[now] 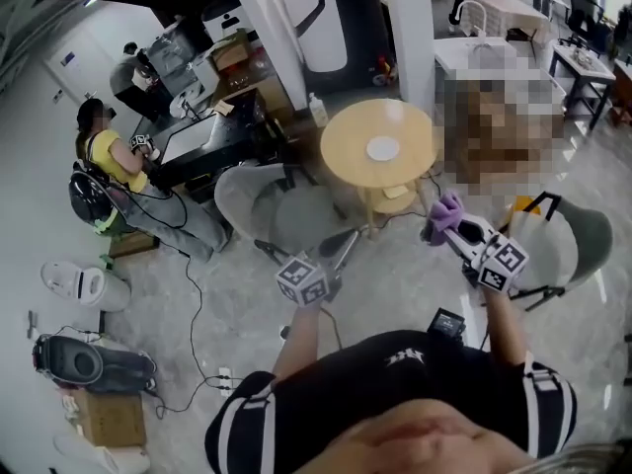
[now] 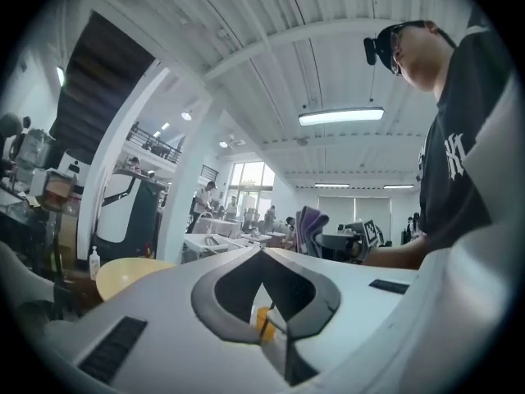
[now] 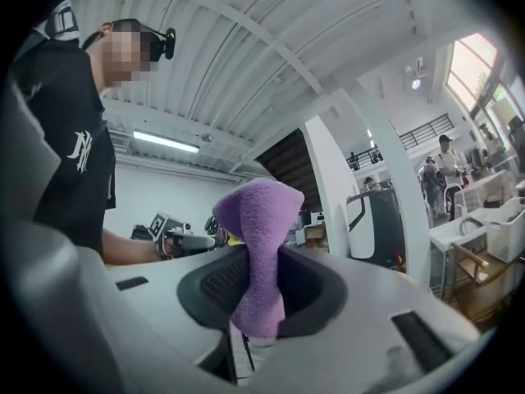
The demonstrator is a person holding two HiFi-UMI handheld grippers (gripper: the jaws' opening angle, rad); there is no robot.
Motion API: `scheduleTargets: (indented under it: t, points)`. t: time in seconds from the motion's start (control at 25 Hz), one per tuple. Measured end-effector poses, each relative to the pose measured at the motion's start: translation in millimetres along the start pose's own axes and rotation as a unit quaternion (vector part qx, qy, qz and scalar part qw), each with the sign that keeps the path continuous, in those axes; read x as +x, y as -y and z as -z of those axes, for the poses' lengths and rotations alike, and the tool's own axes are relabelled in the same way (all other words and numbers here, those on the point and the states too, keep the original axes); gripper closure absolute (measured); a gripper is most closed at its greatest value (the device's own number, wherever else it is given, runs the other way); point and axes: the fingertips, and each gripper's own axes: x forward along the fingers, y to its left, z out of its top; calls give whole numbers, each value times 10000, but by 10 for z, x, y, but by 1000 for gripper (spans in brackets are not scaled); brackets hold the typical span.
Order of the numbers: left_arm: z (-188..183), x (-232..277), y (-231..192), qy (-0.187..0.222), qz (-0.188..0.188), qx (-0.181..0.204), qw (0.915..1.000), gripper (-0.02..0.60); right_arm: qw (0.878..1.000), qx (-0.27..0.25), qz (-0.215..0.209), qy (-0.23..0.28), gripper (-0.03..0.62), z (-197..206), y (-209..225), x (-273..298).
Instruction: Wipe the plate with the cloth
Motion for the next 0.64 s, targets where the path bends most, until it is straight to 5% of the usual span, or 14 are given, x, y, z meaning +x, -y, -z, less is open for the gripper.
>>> scheduleTargets:
  t: [0.64]
  points:
    - [33,278,112,-533,75,104,9985,569,9999,-135,-64,40,508,-42,175,-201]
